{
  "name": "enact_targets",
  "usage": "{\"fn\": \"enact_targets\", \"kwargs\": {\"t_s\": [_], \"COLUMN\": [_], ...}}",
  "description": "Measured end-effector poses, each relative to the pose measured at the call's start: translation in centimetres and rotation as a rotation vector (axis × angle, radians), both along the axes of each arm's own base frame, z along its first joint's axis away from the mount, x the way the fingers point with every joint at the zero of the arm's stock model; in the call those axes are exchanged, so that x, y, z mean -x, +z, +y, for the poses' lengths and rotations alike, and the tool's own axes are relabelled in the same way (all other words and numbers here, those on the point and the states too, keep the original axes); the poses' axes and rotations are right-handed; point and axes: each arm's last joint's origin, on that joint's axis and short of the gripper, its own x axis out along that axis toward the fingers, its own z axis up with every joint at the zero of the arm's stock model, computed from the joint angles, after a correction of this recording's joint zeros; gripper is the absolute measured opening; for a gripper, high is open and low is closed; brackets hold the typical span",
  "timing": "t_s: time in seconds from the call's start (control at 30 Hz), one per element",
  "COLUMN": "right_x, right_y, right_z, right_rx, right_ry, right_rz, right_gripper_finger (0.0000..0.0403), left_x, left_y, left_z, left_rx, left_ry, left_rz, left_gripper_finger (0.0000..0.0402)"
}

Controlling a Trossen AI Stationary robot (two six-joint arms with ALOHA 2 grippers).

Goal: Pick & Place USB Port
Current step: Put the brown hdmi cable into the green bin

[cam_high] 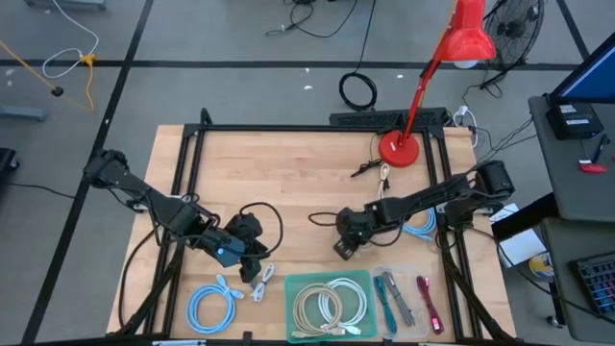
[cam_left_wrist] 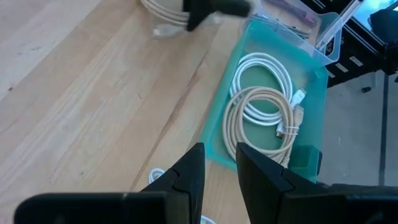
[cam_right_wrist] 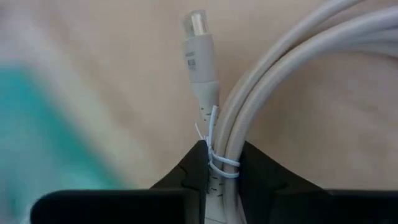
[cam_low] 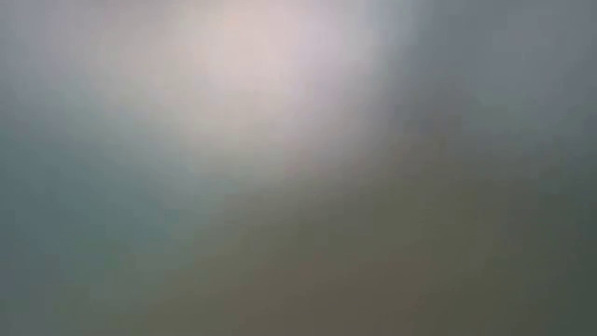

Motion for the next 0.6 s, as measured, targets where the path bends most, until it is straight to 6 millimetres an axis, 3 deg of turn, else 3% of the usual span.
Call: {"fn": "enact_targets", "kwargs": {"t_s": [0.27, 0.5, 0.6], "right_x": [-1.2, -1.3, -0.8], "right_y": [5.8, 11.8, 13.2], "right_z": [2.7, 8.3, 10.4], "right_rx": [-0.125, -0.173, -0.183], "right_ry": [0.254, 0.312, 0.259], "right_rz": [-0.147, -0.224, -0.247], "right_gripper_finger": [0.0047, 0.0047, 0.0047], "left_x": [0.1, 0.1, 0.1], "left_y": [-0.1, -0.1, -0.1], "left_z": [0.0, 0.0, 0.0], "left_rx": [-0.002, -0.005, -0.004], "left_ry": [0.002, 0.0, 0.001], "left_rz": [0.007, 0.008, 0.008], "left_gripper_finger": [0.0092, 0.0092, 0.0092]}}
